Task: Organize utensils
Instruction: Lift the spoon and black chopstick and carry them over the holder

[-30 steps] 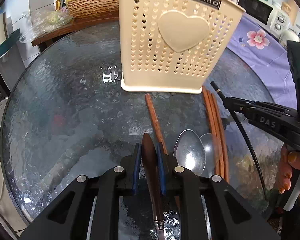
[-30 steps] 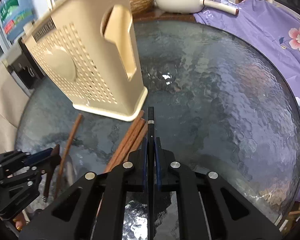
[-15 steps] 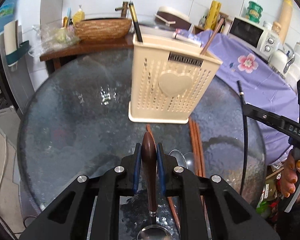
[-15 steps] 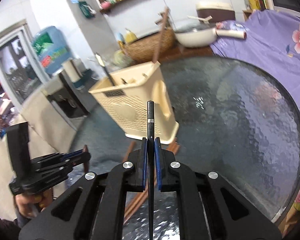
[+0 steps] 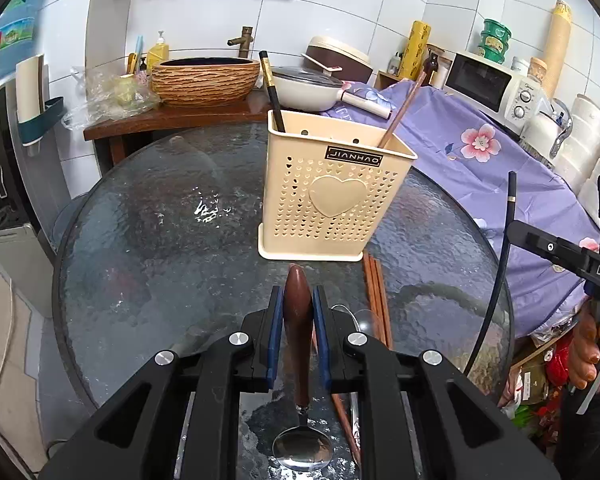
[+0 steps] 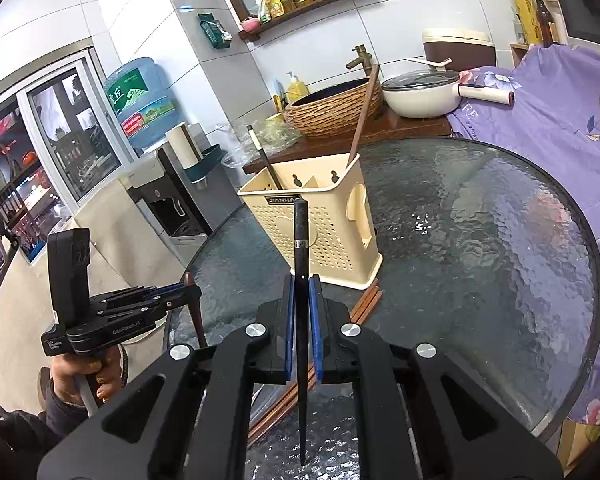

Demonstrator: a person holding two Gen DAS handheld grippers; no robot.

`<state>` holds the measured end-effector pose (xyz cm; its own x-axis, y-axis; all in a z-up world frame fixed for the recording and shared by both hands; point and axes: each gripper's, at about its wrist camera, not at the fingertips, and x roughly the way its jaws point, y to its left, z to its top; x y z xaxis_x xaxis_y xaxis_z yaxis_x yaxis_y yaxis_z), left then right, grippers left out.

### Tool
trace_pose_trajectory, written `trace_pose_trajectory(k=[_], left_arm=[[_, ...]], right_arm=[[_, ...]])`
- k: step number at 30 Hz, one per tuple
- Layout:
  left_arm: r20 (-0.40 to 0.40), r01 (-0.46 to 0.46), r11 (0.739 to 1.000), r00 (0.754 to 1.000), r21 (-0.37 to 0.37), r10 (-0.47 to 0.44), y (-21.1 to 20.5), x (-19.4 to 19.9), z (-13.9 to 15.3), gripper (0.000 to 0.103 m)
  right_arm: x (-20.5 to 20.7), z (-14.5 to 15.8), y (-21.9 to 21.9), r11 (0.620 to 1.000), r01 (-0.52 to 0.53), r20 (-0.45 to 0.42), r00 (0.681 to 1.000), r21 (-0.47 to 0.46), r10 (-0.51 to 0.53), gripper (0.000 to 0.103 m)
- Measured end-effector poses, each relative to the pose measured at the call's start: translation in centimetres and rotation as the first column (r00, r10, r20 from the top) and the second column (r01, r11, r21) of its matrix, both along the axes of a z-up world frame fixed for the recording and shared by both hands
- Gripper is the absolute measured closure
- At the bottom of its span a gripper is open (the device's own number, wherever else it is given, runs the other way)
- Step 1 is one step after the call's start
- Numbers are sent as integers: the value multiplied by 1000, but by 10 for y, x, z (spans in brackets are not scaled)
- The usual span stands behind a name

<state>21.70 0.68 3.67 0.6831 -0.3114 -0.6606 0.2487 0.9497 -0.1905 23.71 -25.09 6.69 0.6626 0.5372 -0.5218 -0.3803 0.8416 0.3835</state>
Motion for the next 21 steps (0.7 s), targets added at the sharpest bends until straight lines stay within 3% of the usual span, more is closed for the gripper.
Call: trace_pose_trajectory(k=[21], left_arm=[[90, 12, 999, 996, -46, -8, 8, -1, 41, 89]], right_arm=[[-5, 43, 10, 999, -29, 94, 995, -18, 30, 95]])
